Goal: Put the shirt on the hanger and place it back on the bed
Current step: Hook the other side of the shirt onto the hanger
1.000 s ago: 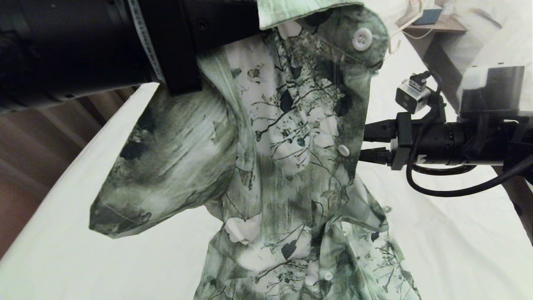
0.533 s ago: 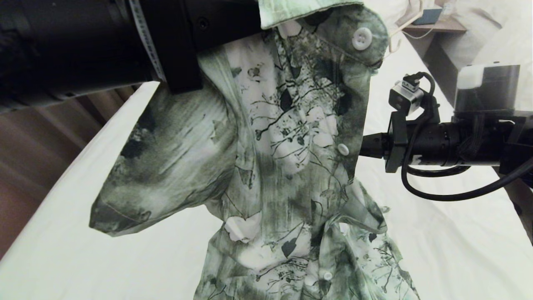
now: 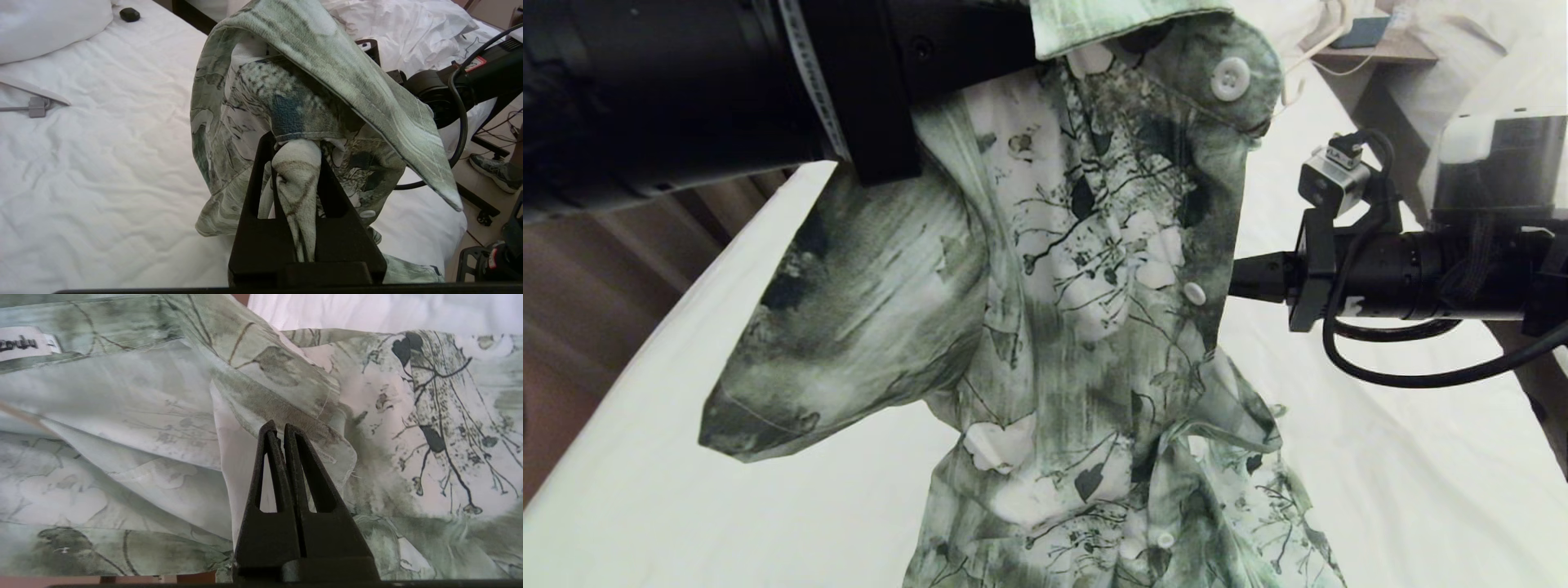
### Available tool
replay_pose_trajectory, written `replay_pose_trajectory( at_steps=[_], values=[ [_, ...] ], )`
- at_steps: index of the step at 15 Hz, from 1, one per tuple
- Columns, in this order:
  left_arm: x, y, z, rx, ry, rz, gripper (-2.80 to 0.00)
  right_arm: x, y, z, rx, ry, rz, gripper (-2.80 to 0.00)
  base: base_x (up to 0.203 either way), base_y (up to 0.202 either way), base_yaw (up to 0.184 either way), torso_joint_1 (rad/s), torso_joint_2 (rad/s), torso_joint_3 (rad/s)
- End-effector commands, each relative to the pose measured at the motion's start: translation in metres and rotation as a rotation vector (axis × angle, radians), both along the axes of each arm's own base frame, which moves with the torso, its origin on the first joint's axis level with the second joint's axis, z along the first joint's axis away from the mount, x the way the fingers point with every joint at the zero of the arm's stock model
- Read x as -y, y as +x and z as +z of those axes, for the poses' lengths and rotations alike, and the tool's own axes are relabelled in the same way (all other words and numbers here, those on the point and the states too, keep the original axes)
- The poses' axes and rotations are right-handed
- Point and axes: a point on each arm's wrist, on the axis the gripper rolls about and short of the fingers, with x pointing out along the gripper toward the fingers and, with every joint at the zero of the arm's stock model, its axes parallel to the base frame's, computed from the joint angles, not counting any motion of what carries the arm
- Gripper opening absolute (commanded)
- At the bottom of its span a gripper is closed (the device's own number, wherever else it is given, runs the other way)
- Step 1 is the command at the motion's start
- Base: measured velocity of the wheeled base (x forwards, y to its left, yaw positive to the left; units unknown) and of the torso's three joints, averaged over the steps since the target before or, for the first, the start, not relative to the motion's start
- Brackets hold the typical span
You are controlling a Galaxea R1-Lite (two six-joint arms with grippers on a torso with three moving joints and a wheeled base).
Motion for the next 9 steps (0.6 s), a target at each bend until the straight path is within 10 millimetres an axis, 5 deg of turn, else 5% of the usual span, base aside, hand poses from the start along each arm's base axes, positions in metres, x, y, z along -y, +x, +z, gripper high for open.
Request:
replay_pose_trajectory(
  at_steps=[1, 2, 9],
  values=[
    [0.0015, 0.0011, -0.0001, 0.001, 0.001, 0.000, -2.80, 0.0005, -0.0023, 0.0020, 0.002, 0.003, -0.001, -0.31, 0.000, 0.000, 0.000, 0.000, 0.00, 0.000],
    [0.0018, 0.0023, 0.0006, 0.002, 0.000, 0.004, -2.80, 0.0009, -0.0023, 0.0014, -0.007, -0.004, -0.022, 0.00, 0.000, 0.000, 0.000, 0.000, 0.00, 0.000],
    [-0.0004, 0.0083, 0.0071, 0.012, -0.014, 0.031, -2.80, -0.0024, -0.0007, -0.0048, -0.024, -0.014, -0.021, 0.00, 0.000, 0.000, 0.000, 0.000, 0.00, 0.000]
  ],
)
